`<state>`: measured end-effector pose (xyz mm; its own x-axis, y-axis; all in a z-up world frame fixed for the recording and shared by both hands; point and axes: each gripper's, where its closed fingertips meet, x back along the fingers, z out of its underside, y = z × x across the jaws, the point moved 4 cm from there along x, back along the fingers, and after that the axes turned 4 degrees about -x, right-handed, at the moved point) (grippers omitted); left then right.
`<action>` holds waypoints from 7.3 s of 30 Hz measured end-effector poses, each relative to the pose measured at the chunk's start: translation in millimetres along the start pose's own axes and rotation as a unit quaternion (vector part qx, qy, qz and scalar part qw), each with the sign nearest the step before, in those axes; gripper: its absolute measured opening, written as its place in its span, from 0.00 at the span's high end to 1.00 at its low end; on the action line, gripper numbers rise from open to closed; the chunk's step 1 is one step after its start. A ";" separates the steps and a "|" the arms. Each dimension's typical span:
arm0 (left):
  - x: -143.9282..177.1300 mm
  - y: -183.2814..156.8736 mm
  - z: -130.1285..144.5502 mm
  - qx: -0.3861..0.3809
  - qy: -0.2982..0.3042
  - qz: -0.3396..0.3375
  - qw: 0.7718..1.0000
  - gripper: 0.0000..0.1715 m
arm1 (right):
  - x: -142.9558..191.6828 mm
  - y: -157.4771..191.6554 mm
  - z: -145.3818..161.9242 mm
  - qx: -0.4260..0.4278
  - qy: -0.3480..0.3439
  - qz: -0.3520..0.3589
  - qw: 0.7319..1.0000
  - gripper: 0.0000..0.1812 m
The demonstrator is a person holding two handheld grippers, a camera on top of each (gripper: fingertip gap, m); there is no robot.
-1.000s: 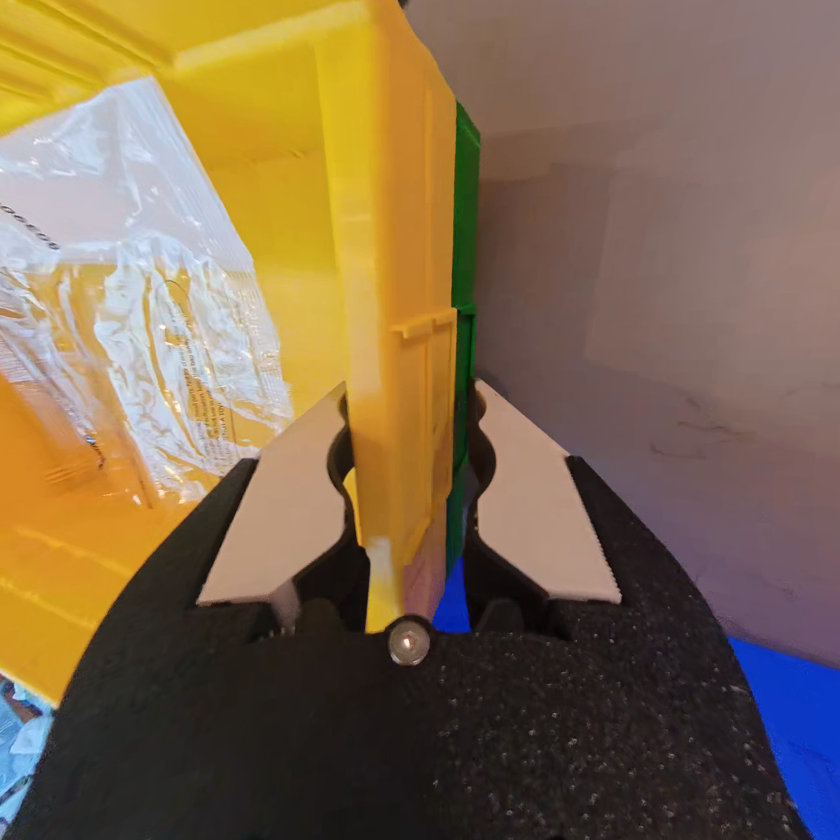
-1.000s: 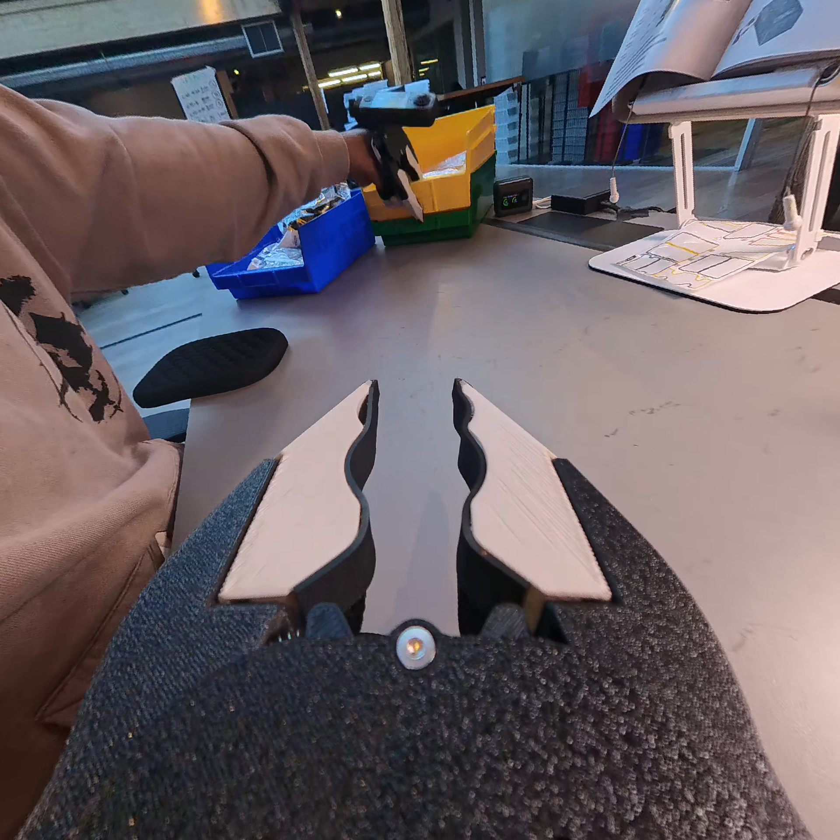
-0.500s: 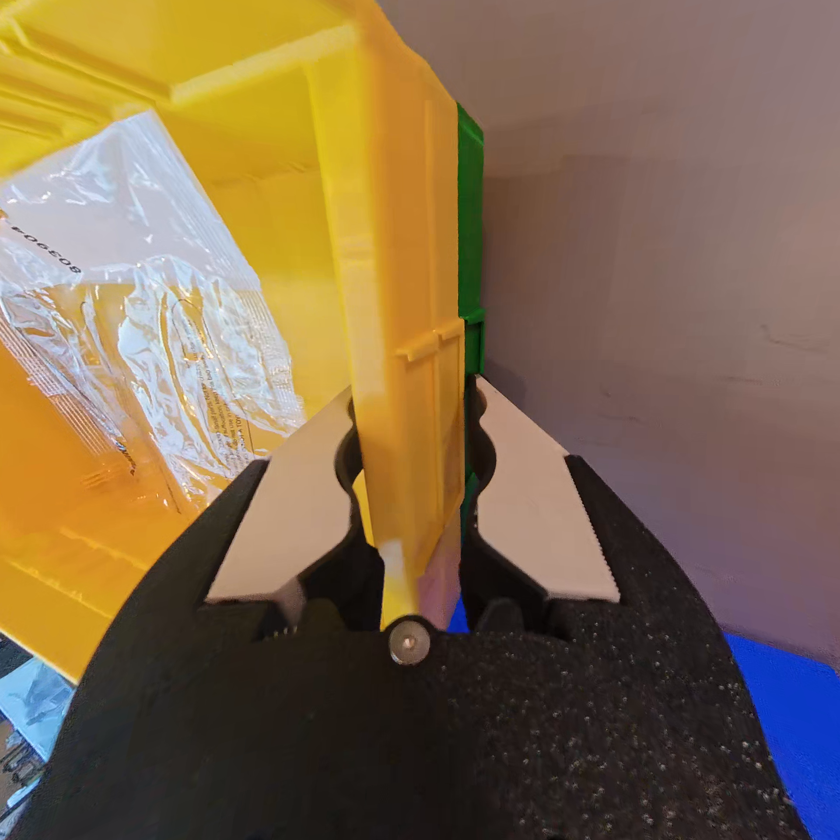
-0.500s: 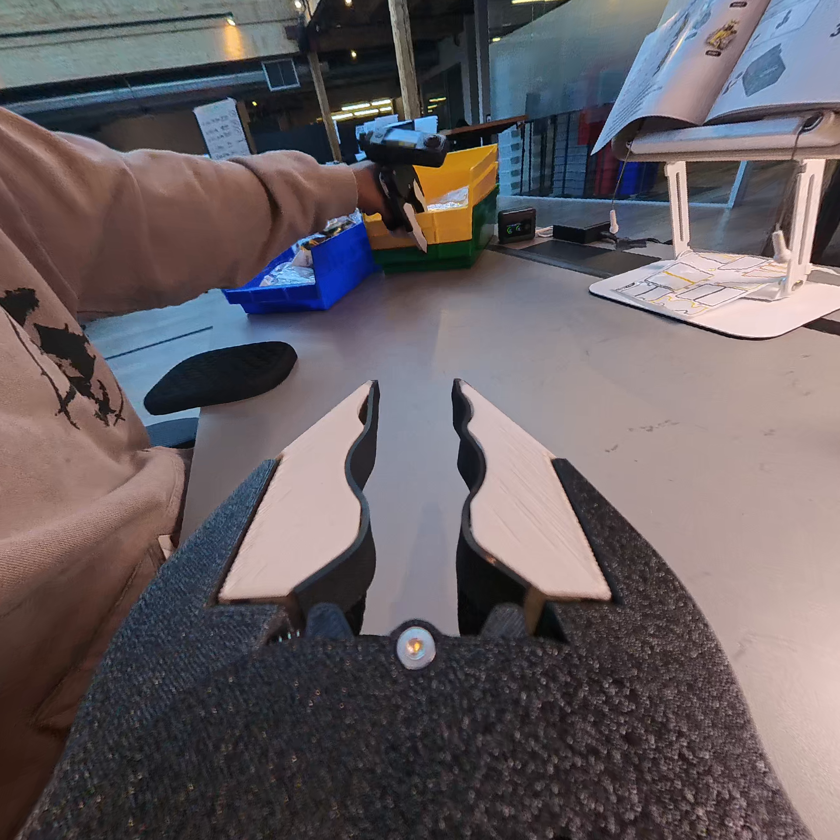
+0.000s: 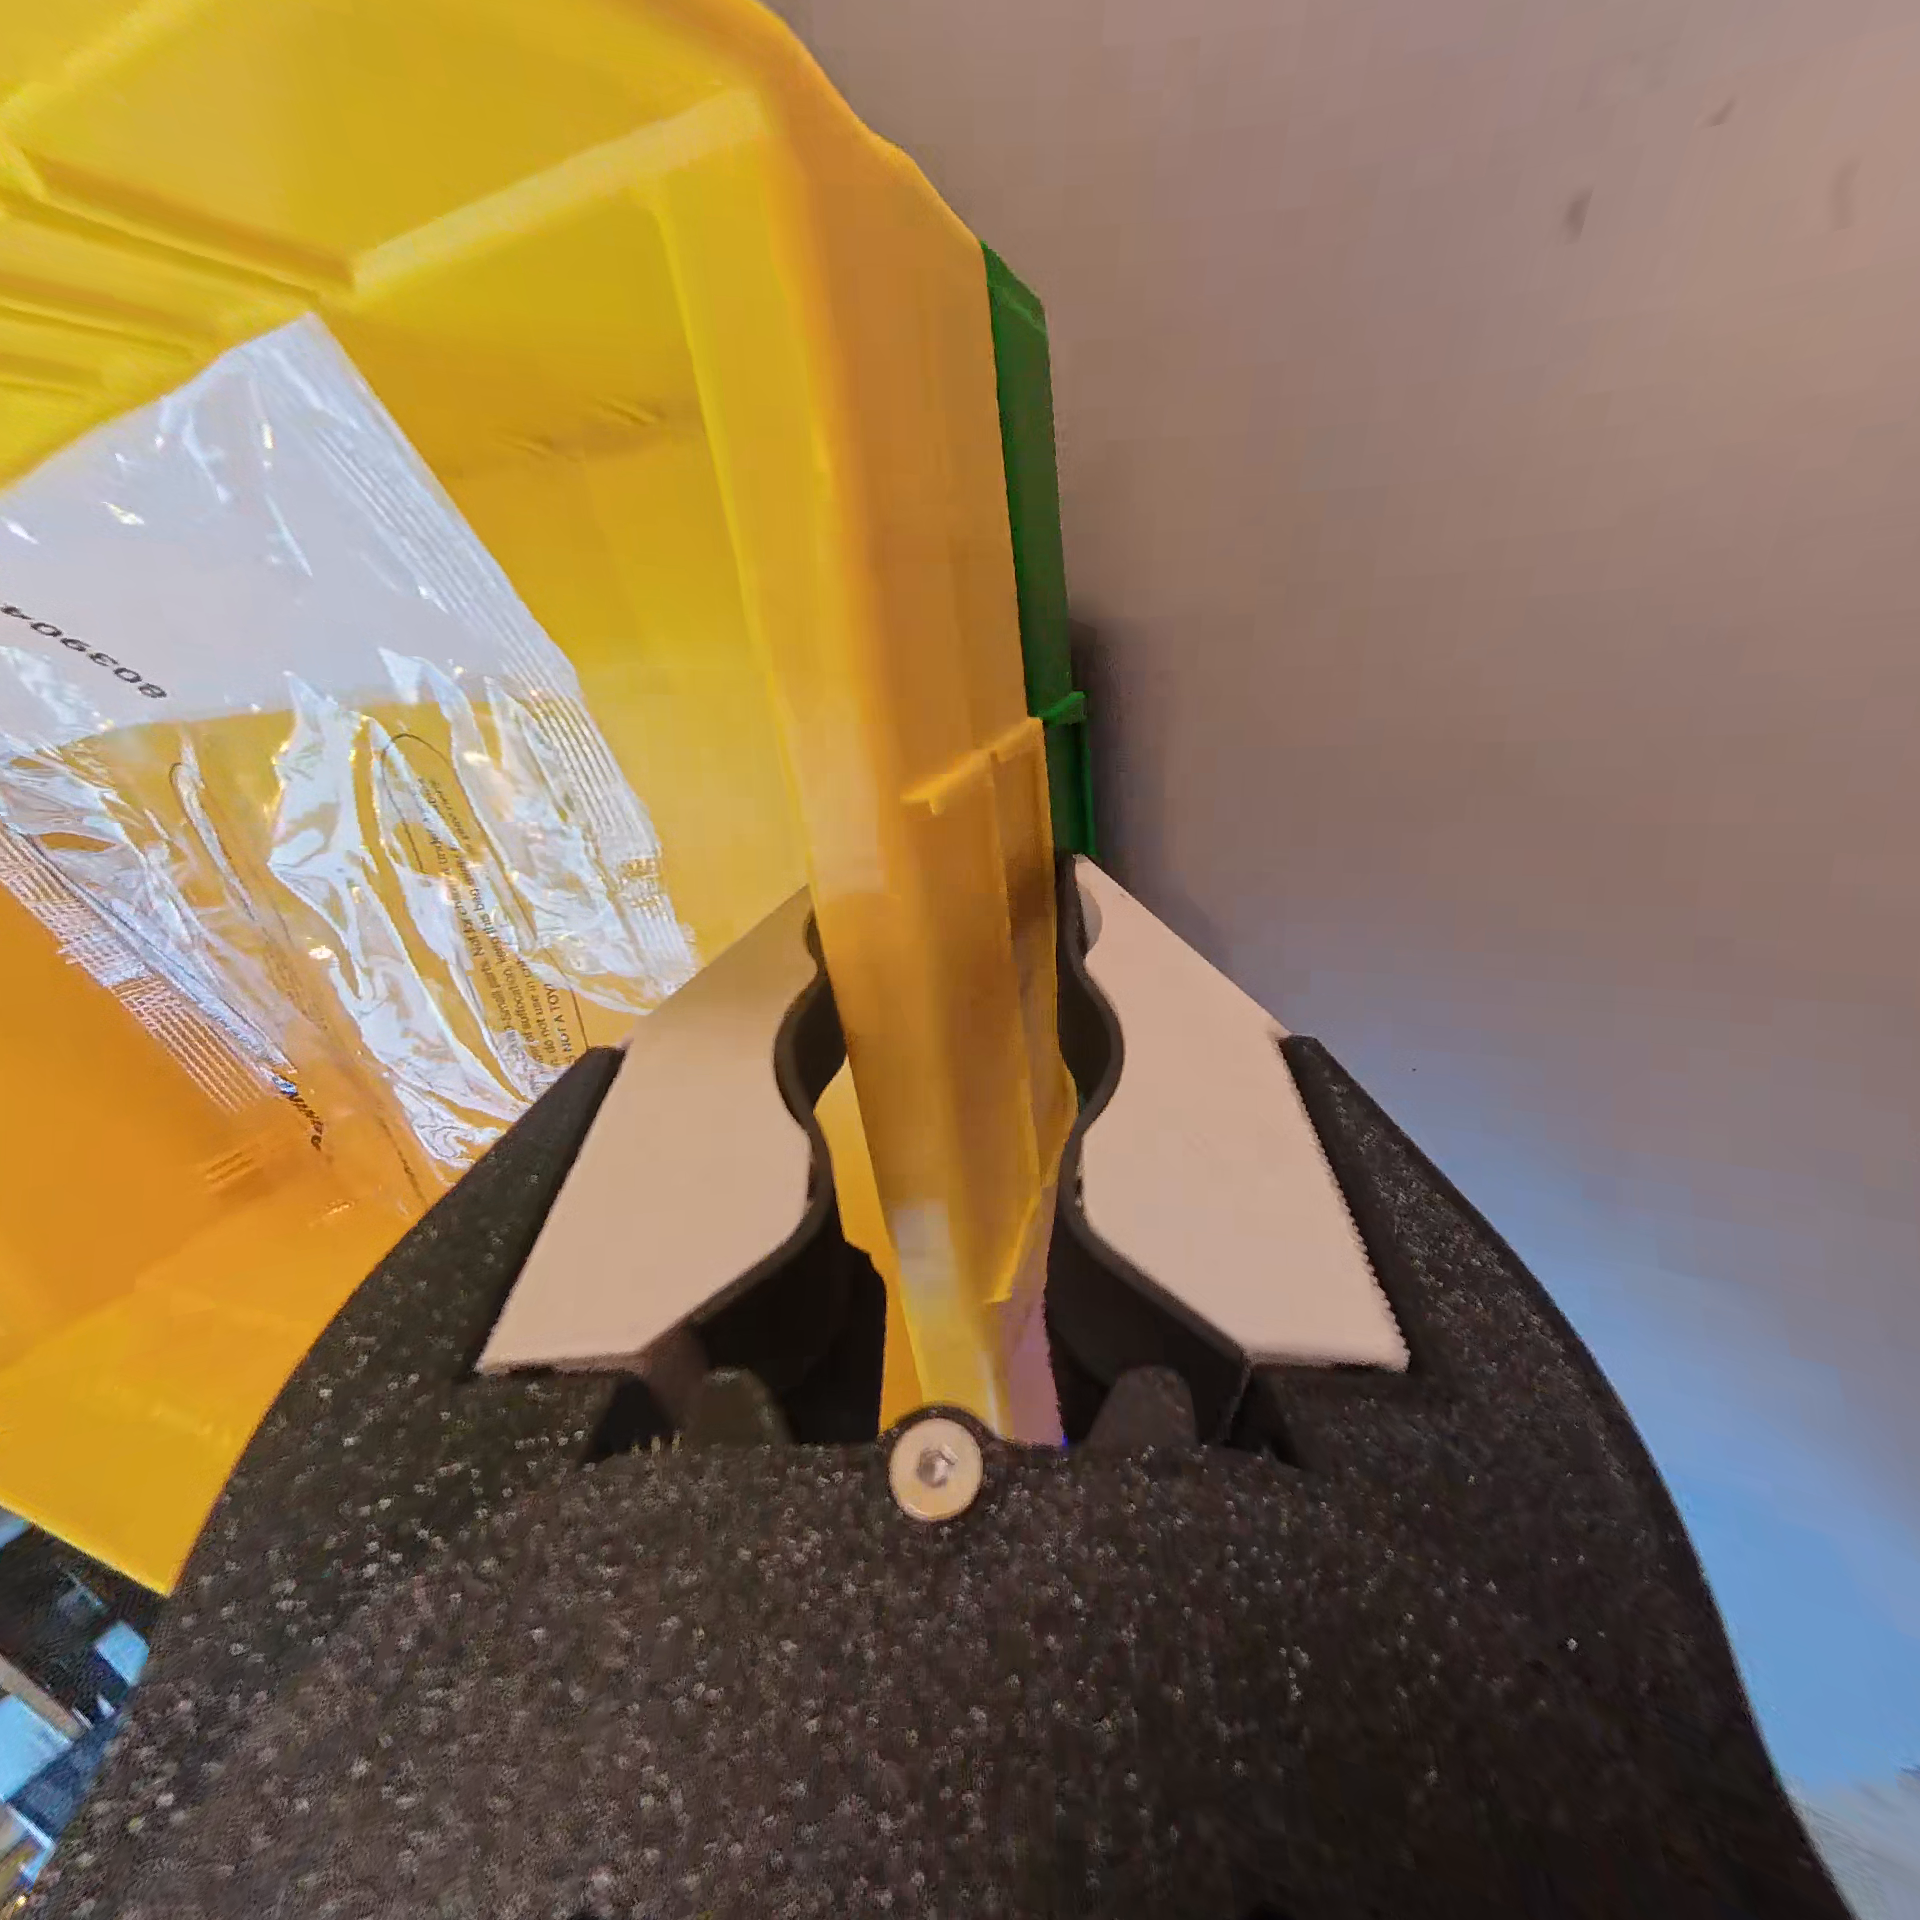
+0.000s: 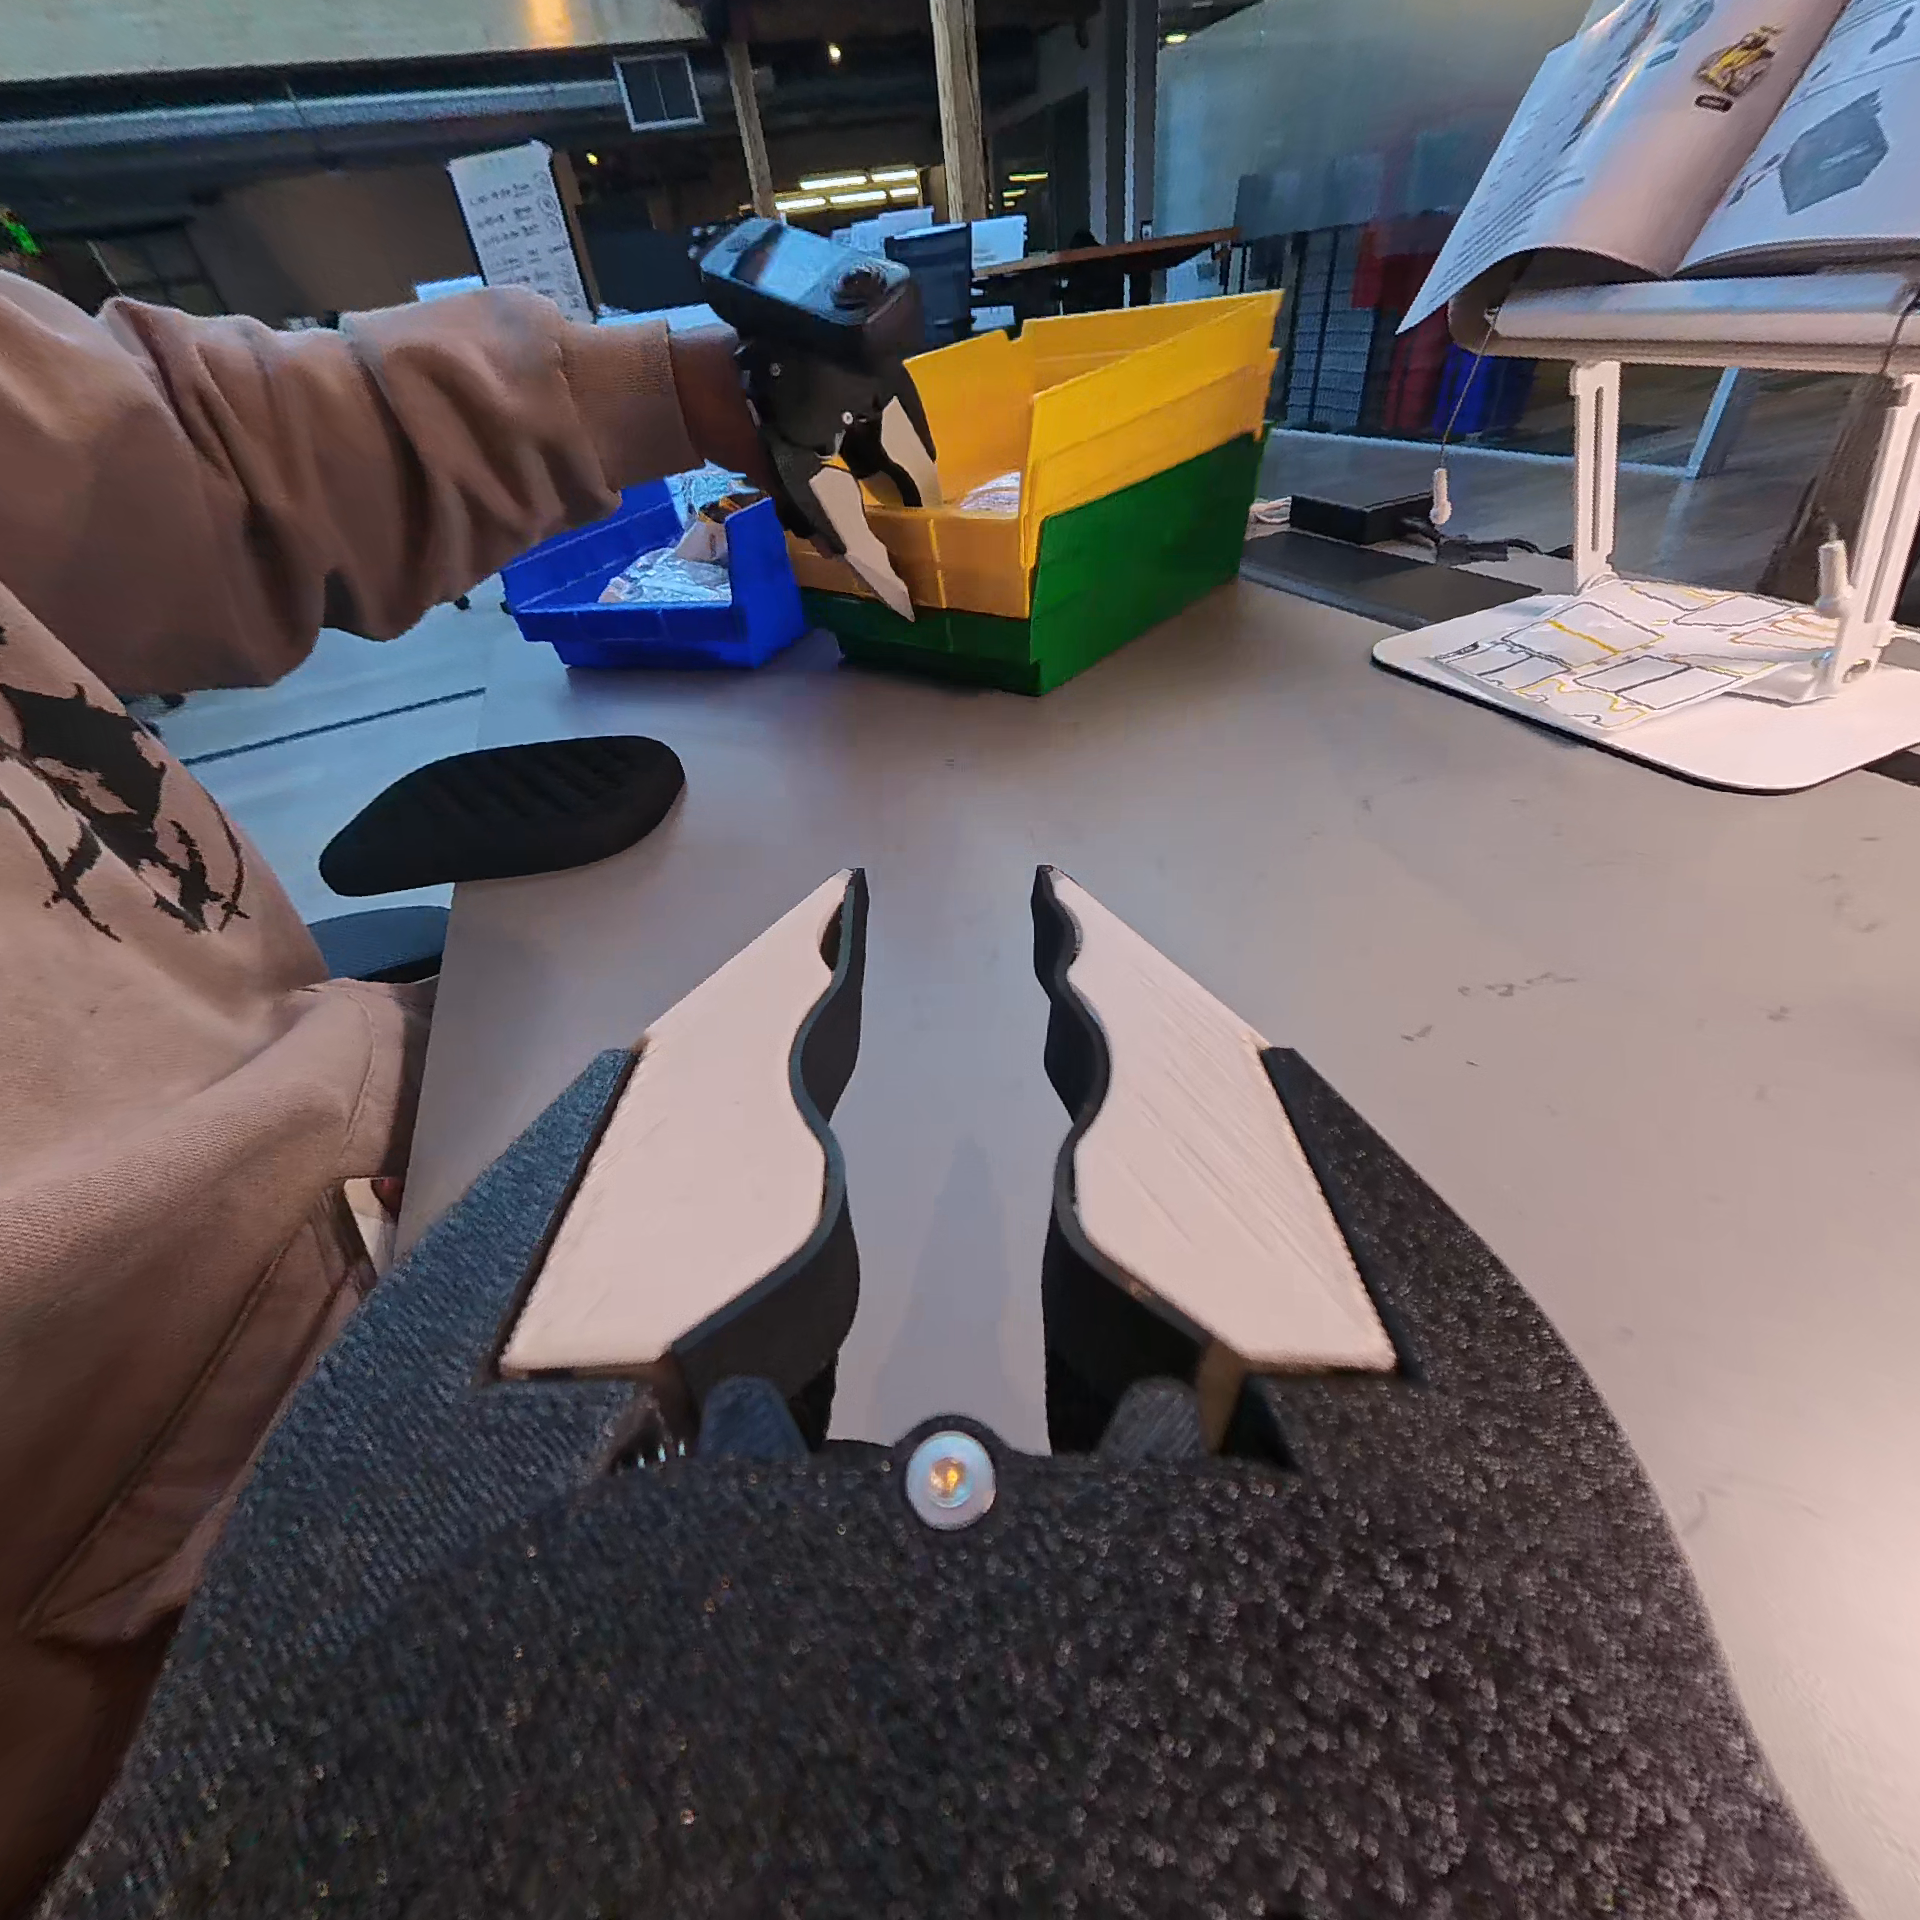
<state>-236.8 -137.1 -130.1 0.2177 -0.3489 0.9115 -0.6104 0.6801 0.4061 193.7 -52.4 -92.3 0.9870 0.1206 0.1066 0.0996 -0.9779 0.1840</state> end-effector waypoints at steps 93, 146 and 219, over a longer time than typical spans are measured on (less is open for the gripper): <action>51.1 -102.5 -181.0 0.115 -0.564 0.397 0.715 0.95 | -91.4 21.1 32.4 -0.112 0.219 -0.309 0.919 0.98; 43.7 -98.3 -194.9 0.171 -0.568 0.339 0.730 0.98 | -109.5 5.4 59.5 0.143 0.284 -0.118 0.941 0.74; 79.8 -103.3 -184.1 0.091 -0.576 0.332 0.742 1.00 | -75.6 7.5 -18.3 0.120 0.195 -0.148 0.962 0.62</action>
<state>-16.1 -116.5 -87.4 -0.9075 -0.3668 0.2049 -0.4077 0.8866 -0.2184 117.5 -65.7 -81.1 0.7924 0.4096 0.4520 0.4423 -0.8961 0.0367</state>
